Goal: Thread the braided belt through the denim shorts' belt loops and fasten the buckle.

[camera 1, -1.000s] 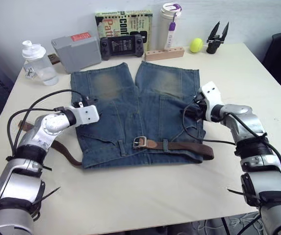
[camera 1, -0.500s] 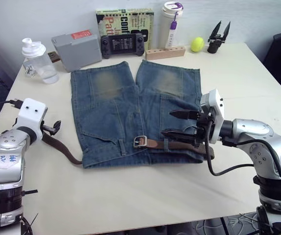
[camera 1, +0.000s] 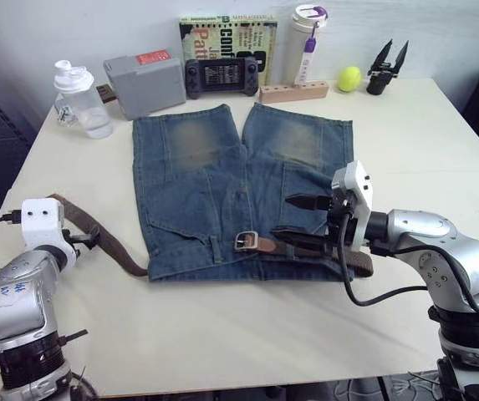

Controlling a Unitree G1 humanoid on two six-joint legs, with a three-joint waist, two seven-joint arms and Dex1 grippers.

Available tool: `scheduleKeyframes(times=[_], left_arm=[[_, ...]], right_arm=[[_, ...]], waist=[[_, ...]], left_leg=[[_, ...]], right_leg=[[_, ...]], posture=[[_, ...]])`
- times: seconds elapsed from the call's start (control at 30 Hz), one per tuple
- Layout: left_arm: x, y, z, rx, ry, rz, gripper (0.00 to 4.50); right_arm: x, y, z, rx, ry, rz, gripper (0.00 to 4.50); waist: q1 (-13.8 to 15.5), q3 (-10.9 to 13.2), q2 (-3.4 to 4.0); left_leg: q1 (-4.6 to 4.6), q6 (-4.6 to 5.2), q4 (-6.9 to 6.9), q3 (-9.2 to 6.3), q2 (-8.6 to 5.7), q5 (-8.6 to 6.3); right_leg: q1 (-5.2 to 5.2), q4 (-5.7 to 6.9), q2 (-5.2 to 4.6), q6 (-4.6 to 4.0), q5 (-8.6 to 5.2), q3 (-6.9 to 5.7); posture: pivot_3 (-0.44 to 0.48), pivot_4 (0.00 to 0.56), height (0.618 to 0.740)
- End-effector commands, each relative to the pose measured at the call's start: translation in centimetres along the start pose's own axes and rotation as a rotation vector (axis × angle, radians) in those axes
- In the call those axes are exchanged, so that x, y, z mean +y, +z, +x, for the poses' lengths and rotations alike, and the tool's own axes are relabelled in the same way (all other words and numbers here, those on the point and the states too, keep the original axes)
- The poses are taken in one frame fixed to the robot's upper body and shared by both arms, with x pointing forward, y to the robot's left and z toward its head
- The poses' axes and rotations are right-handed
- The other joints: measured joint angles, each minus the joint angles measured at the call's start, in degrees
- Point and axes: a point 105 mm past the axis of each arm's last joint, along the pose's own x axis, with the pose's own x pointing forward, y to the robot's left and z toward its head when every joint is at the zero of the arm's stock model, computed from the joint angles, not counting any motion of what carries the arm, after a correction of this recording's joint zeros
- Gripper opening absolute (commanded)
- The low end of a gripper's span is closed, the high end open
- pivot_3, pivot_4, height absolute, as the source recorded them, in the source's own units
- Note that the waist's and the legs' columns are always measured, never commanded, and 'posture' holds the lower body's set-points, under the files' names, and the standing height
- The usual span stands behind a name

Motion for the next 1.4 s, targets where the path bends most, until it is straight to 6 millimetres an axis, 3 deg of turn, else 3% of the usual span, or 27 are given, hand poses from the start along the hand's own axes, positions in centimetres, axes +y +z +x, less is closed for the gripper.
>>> scheduleKeyframes(times=[0.03,0.13,0.27,0.43,0.6,1.0,1.13,1.2,1.3,1.4], left_arm=[[-0.7,2.7,-0.1,-0.101,-0.034,-0.066,4.43],[-1.0,5.0,-0.5,-0.159,-0.047,-0.046,4.43],[-1.5,5.8,-0.5,-0.164,-0.059,-0.031,4.43],[-0.6,2.1,0.2,-0.029,0.001,-0.021,4.43],[-0.1,-0.3,0.5,0.031,0.033,-0.033,4.43],[-0.6,-1.8,0.5,0.038,0.002,-0.106,4.43],[-0.6,-1.9,0.5,0.041,-0.003,-0.118,3.38],[-0.6,-1.9,0.6,0.041,-0.003,-0.118,2.54],[-1.0,-1.8,0.7,0.034,-0.025,-0.119,1.69],[-1.3,-1.7,0.7,0.029,-0.045,-0.107,0.32]], right_arm=[[-0.1,0.5,0.2,-0.012,-0.008,-0.036,4.50],[-0.3,0.4,0.4,-0.013,-0.016,-0.034,4.50],[-0.2,0.3,0.8,-0.021,-0.009,-0.029,4.50],[0.0,0.4,1.0,-0.026,-0.007,-0.031,4.50],[0.0,0.5,0.9,-0.029,-0.010,-0.032,4.50],[-0.3,0.6,0.7,-0.036,-0.026,-0.040,4.50],[-0.4,0.7,0.7,-0.040,-0.028,-0.042,4.50],[-0.4,0.8,0.7,-0.042,-0.029,-0.045,4.50],[-0.6,1.0,0.5,-0.050,-0.041,-0.050,4.50],[-0.7,1.0,0.5,-0.050,-0.050,-0.051,4.50]], waist=[[0.03,0.00,0.00],[0.01,0.05,-0.19],[-0.18,0.03,-0.26],[-0.65,0.03,-0.26],[-0.88,0.03,-0.26],[-0.36,0.03,-0.27],[-0.36,0.03,-0.27],[-0.25,0.03,-0.27],[-0.14,0.03,-0.27],[-0.13,0.03,-0.27]], left_leg=[[0.02,0.00,0.00,0.00,0.00,0.00],[0.01,0.00,0.03,-0.04,0.00,0.00],[-0.01,-0.01,0.03,-0.06,0.01,0.00],[0.01,0.00,-0.04,-0.03,-0.01,0.00],[0.02,-0.01,-0.05,-0.03,0.01,0.00],[0.47,-0.02,-0.15,0.00,0.03,0.00],[0.73,-0.04,-0.24,-0.02,0.04,-0.02],[0.76,-0.04,-0.26,-0.02,0.04,-0.02],[0.76,-0.04,-0.24,-0.01,0.03,-0.02],[0.76,-0.04,-0.25,-0.01,0.04,-0.02]], right_leg=[[0.03,0.00,0.00,0.00,0.00,0.00],[0.04,0.00,0.00,0.00,0.00,-0.04],[0.04,0.00,0.00,0.00,0.00,-0.06],[0.03,-0.05,0.01,0.00,0.00,-0.06],[0.03,-0.04,0.03,0.00,0.00,-0.05],[0.50,-0.13,0.03,0.00,0.00,-0.03],[0.63,-0.16,0.03,-0.01,0.00,0.07],[0.63,-0.15,0.04,-0.01,0.00,0.11],[0.64,-0.15,0.03,-0.01,0.00,0.11],[0.65,-0.15,0.04,-0.01,0.00,0.11]], posture=[[0.000,0.150,0.726],[0.000,0.150,0.726],[0.000,0.150,0.726],[0.000,0.150,0.726],[0.000,0.150,0.726],[0.000,0.150,0.726],[0.000,0.150,0.726],[0.000,0.150,0.726],[0.000,0.150,0.726],[0.000,0.150,0.726]])
